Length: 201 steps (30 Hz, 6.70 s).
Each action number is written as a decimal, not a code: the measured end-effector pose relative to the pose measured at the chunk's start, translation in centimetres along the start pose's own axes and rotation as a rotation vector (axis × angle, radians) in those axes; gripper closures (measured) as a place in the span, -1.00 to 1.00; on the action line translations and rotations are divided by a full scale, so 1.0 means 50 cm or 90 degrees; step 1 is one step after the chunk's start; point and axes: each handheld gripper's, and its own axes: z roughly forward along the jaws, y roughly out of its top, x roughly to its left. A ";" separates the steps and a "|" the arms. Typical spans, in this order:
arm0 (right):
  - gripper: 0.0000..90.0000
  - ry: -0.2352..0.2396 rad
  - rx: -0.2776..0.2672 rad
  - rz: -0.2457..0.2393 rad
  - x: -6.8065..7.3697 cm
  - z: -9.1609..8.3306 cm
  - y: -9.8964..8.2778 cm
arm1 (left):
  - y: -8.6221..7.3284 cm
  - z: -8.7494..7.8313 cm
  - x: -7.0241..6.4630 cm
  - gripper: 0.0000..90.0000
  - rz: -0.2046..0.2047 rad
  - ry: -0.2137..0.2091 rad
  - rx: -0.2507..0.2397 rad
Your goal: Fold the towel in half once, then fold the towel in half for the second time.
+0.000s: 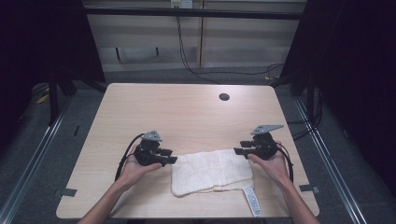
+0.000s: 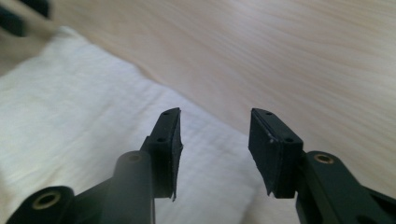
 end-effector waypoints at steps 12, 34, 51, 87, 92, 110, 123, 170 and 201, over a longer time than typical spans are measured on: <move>0.14 0.096 -0.009 -0.057 0.127 0.037 0.006 | -0.004 -0.009 0.004 0.03 0.000 0.017 -0.006; 0.27 0.230 0.048 -0.142 0.303 0.166 0.045 | -0.007 -0.009 0.025 -0.04 -0.020 0.033 -0.008; 0.32 0.243 0.086 -0.200 0.356 0.234 0.034 | -0.016 -0.025 0.030 -0.06 -0.024 0.043 -0.011; 0.83 0.174 0.033 -0.226 0.377 0.225 0.005 | -0.022 0.024 0.011 0.11 0.014 -0.006 0.054; 0.83 0.180 0.034 -0.212 0.375 0.226 0.006 | -0.024 0.034 0.011 0.10 0.012 -0.004 0.061; 0.86 0.176 0.055 -0.206 0.378 0.228 0.016 | -0.033 0.039 0.009 0.89 0.017 -0.053 0.057; 0.86 0.193 0.049 -0.185 0.377 0.222 0.021 | -0.038 0.022 0.018 0.89 -0.030 -0.074 0.025; 0.88 0.237 -0.111 -0.177 0.440 0.145 0.186 | 0.046 -0.166 0.022 0.89 -0.050 -0.029 -0.088; 0.87 0.191 -0.119 -0.134 0.368 0.123 0.126 | 0.068 -0.050 0.005 0.88 -0.055 -0.029 -0.041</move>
